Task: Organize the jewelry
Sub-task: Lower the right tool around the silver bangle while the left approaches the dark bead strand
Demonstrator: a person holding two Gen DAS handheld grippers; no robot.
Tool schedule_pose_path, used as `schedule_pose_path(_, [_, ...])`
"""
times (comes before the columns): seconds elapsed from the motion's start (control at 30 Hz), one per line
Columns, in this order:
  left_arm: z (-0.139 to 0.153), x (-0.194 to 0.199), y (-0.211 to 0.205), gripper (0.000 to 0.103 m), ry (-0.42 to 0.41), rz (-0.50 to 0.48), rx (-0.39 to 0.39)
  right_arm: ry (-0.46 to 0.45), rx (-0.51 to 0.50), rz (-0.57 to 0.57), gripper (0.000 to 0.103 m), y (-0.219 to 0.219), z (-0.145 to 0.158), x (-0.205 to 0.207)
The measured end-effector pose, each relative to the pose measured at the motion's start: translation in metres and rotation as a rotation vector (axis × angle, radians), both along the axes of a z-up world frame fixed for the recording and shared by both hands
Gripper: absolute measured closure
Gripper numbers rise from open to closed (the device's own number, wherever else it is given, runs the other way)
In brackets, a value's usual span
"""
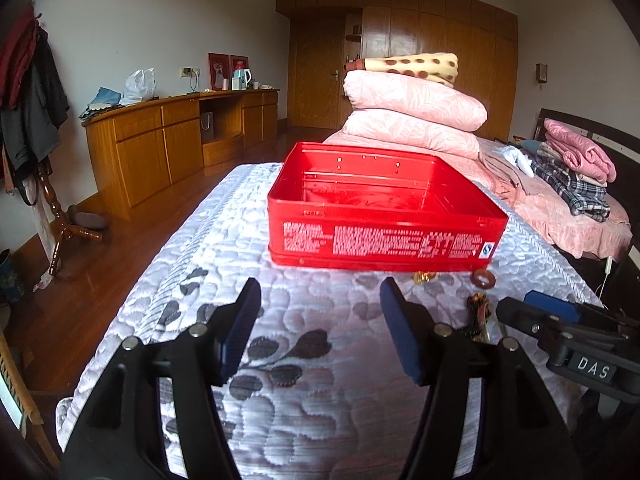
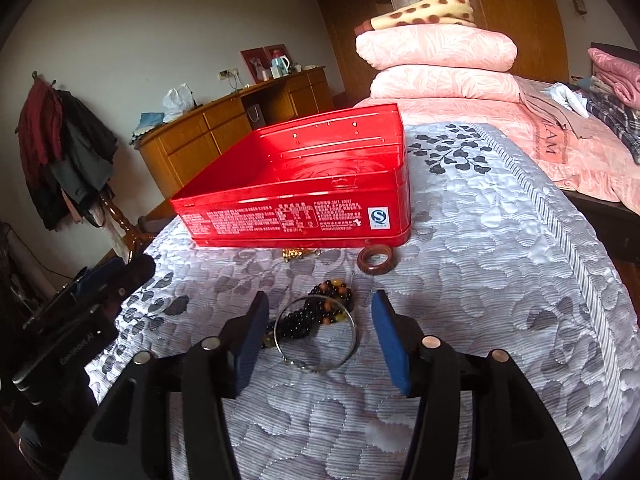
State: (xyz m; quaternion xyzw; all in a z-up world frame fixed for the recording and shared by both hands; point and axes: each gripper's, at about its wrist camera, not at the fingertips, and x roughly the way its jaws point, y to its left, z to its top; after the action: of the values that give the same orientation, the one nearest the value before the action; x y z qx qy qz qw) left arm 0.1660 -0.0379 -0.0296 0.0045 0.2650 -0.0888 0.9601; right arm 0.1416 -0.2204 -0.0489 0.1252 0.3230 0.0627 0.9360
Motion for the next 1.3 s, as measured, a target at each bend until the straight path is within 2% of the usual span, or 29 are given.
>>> schedule_pose_path(0.2, [-0.005, -0.005, 0.003, 0.037, 0.009, 0.006, 0.000, 0.012, -0.006, -0.001, 0.045, 0.005, -0.003, -0.001])
schedule_pose_path(0.8, [-0.009, -0.001, 0.009, 0.038, 0.023, 0.020, -0.013, 0.090, -0.031, 0.012, 0.044, 0.012, -0.011, 0.014])
schedule_pose_path(1.07, [-0.010, -0.001, 0.007, 0.038, 0.026, 0.017, -0.012, 0.123, 0.017, 0.033, 0.045, 0.008, -0.016, 0.020])
schedule_pose_path(1.1, [-0.011, -0.001, 0.007, 0.038, 0.027, 0.017, -0.012, 0.126, 0.023, 0.033, 0.045, 0.007, -0.016, 0.021])
schedule_pose_path(1.13, [-0.011, -0.001, 0.006, 0.038, 0.028, 0.016, -0.011, 0.126, 0.025, 0.035, 0.054, 0.007, -0.017, 0.021])
schedule_pose_path(1.3, [-0.011, 0.000, 0.006, 0.038, 0.035, 0.018, -0.011, 0.123, -0.002, 0.027, 0.054, 0.011, -0.016, 0.019])
